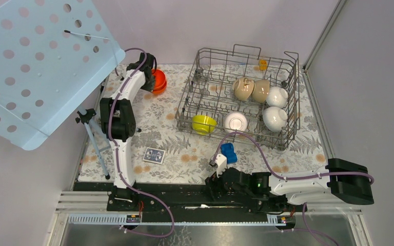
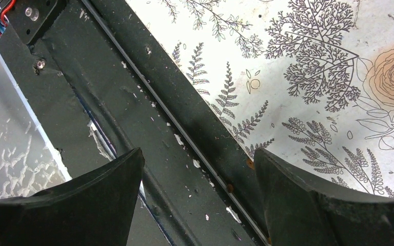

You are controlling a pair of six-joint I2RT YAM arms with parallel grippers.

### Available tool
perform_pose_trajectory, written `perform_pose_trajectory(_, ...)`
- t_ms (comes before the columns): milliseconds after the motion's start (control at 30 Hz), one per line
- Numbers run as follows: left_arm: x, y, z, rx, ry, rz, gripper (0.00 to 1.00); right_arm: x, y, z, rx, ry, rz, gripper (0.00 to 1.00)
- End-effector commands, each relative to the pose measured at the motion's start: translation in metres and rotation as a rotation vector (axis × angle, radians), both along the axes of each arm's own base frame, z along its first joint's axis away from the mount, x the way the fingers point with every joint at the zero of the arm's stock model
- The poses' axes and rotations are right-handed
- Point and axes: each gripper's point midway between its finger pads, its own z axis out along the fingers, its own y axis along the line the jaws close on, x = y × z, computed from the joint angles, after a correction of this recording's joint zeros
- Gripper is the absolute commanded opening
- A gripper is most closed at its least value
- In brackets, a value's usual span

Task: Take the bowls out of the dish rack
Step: Place the bowl with the bowl.

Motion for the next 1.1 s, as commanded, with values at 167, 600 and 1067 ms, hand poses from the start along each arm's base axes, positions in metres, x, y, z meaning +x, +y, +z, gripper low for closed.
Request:
perform_pose_trajectory(167,0.0206,-0.0019,0.0124,-0.021,-0.058,-0.021,0.0,0.0036,0.0094,0.0148,0.038,-0.022,-0.027,0.85)
perform_pose_trajectory(600,0.0264,-0.003,0.0085,-0.029,-0.063,-0.067,0.01,-0.0004,0.0119,0.0115,0.022,-0.023,-0.006,0.85)
perform_pose_trajectory(1067,0.0266,-0.0088,0.0143,-0.04,-0.086,-0.125,0.23,-0.0016,0.013,0.0125,0.016,-0.033,0.0,0.85)
